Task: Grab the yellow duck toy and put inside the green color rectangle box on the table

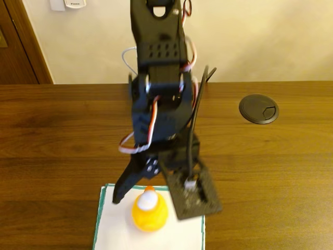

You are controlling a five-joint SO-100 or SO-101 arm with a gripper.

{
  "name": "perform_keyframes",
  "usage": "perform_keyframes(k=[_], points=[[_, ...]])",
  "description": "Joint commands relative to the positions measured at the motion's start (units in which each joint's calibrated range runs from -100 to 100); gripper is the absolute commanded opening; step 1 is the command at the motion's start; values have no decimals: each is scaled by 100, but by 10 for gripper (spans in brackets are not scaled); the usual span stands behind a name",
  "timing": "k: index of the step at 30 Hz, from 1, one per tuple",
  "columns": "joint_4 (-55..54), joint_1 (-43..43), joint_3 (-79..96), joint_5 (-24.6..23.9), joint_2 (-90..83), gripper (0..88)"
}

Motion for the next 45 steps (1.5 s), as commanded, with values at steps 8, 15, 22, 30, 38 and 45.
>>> perform_keyframes(k=[8,15,22,30,38,45], points=[[741,-890,1690,-811,-3161,141],[1107,-350,4030,-967,-5475,2],[1746,322,5659,-884,-7753,2],[1601,383,6915,-821,-9316,1],[1422,339,7216,-869,-9316,1],[1431,8,7225,-806,-9316,7]])
